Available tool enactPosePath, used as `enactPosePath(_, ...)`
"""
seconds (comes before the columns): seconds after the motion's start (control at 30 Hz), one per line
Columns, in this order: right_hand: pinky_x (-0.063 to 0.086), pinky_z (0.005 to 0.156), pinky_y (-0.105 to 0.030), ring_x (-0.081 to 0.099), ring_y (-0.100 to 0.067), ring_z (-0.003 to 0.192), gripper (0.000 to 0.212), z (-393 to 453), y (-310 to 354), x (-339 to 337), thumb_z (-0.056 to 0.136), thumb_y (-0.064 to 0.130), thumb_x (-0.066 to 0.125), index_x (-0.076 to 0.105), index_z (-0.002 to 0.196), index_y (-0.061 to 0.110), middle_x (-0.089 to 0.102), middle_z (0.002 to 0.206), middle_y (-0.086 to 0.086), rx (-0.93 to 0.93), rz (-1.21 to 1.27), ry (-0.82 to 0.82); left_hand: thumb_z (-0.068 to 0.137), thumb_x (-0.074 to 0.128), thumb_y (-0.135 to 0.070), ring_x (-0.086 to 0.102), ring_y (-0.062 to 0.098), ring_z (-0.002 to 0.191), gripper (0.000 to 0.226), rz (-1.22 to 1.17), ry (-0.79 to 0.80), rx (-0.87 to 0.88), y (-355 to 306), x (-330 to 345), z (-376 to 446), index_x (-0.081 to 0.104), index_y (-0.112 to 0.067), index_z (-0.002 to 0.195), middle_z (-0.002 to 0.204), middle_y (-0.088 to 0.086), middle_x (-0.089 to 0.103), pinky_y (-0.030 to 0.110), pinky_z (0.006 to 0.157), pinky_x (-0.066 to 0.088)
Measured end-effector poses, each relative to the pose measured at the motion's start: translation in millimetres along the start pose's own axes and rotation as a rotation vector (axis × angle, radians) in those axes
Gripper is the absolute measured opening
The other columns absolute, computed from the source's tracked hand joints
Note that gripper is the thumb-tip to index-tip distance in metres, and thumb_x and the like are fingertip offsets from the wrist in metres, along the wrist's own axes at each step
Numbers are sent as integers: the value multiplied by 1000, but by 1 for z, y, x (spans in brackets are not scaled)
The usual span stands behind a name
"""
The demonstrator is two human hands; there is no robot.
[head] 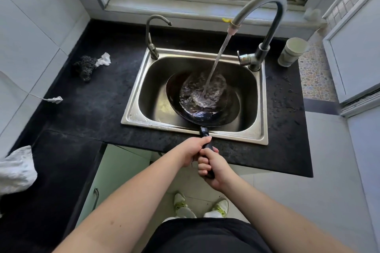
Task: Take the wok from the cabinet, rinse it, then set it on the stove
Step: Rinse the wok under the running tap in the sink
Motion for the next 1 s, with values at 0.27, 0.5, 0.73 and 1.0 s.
enactPosePath(0.27, 26, 35, -17, 27, -10, 33, 18, 2, -6, 5, 90, 5, 44, 39, 94, 22, 33, 47, 1, -122, -273, -98, 102, 31, -45, 55, 8, 40, 49, -63, 41, -11, 9, -3, -8, 60, -10, 84, 81, 6, 63, 14, 40, 39)
enactPosePath(0.5, 34, 38, -20, 36, -13, 32, 8, 8, -7, 10, 90, 8, 47, 47, 83, 11, 40, 52, -3, -253, -505, -194, 101, 37, -42, 56, 23, 89, 48, -193, 51, 9, 15, -13, -4, 67, -13, 76, 79, 4, 72, 30, 76, 42)
enactPosePath(0.73, 30, 38, -19, 31, -11, 34, 15, 2, -2, 9, 91, 6, 44, 42, 87, 20, 35, 52, -1, -198, -393, -143, 100, 36, -46, 52, 13, 47, 51, -156, 47, -19, 12, -3, -6, 65, -13, 74, 85, 7, 65, 18, 42, 36)
enactPosePath(1.0, 22, 32, -15, 25, -5, 31, 24, 2, 1, 0, 93, 6, 44, 35, 85, 27, 30, 45, 5, -66, -110, -54, 102, 34, -42, 56, 5, 39, 47, -7, 27, -13, 1, 6, -4, 63, -9, 84, 56, -5, 67, 11, 38, 38)
Point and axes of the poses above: each hand's wrist, its own z-axis towards the middle knuckle, its own x-axis out of the palm, y = z × x, the point moved 7 cm from there along z, towards the middle knuckle
